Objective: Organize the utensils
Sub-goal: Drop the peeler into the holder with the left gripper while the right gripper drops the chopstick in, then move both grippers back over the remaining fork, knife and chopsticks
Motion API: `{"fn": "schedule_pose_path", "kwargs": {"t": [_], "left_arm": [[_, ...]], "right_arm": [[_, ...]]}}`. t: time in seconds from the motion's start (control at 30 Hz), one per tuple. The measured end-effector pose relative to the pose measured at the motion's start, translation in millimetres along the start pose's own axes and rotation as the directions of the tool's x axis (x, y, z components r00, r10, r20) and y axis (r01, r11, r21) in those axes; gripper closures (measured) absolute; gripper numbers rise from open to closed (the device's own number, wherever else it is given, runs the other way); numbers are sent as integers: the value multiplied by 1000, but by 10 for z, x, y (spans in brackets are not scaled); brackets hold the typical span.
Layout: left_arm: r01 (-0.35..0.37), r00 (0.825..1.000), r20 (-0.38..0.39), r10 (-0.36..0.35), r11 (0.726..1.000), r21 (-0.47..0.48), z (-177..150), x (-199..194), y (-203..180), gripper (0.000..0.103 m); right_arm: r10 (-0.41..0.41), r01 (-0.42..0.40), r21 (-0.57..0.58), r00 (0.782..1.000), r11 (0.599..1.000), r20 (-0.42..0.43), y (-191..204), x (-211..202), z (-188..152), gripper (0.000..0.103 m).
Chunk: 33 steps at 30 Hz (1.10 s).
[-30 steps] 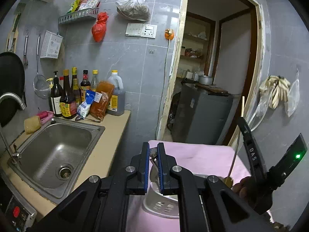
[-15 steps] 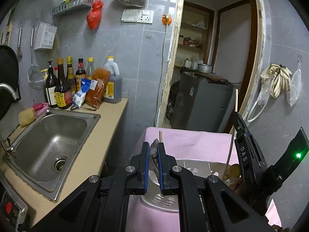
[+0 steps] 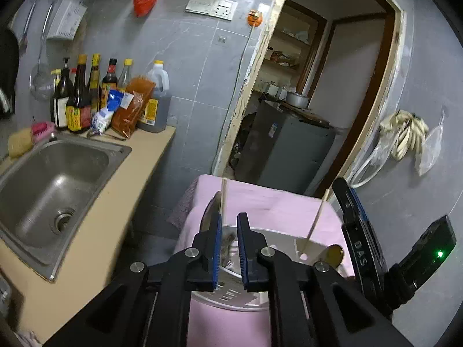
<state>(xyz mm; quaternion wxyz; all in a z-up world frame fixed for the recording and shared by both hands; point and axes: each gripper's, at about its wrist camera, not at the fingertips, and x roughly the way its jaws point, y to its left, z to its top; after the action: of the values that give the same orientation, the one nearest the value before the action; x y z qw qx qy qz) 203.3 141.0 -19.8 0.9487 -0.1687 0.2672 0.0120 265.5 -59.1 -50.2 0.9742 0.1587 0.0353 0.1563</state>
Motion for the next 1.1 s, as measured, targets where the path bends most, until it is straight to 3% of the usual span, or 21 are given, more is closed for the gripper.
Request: {"fn": "schedule_pose_path", "kwargs": {"t": [0.07, 0.17, 0.23, 0.3, 0.4, 0.53, 0.73, 1.1], "left_arm": [[8, 1000, 9, -8, 1000, -14, 6, -24, -6, 84], [29, 999, 32, -29, 999, -27, 7, -78, -41, 61], [42, 998, 56, -40, 998, -38, 7, -122, -82, 44], [48, 996, 77, -45, 998, -35, 11, -161, -158, 39], [21, 994, 108, -20, 1000, -6, 0, -213, -317, 20], [-32, 984, 175, 24, 999, 41, -47, -311, -615, 1], [-122, 971, 222, 91, 984, 130, -208, -333, -1045, 0], [-138, 974, 203, 97, 971, 195, -703, -168, -1654, 0]], "right_arm": [[4, -5, -11, 1000, 1000, -26, -56, -62, 65, 74], [-1, -1, -36, 999, 999, -46, -110, -161, 162, 66], [-17, 13, -60, 997, 998, -69, -162, -248, 262, 50], [-24, 17, -82, 996, 997, -85, -221, -347, 379, 47], [-29, 17, -107, 994, 994, -107, -308, -467, 534, 38], [-38, 19, -150, 992, 989, -121, -469, -680, 777, 18], [-70, 39, -221, 988, 975, -135, -736, -960, 1037, 2], [-113, 63, -327, 984, 943, -136, -1329, -1258, 1234, 1]]}}
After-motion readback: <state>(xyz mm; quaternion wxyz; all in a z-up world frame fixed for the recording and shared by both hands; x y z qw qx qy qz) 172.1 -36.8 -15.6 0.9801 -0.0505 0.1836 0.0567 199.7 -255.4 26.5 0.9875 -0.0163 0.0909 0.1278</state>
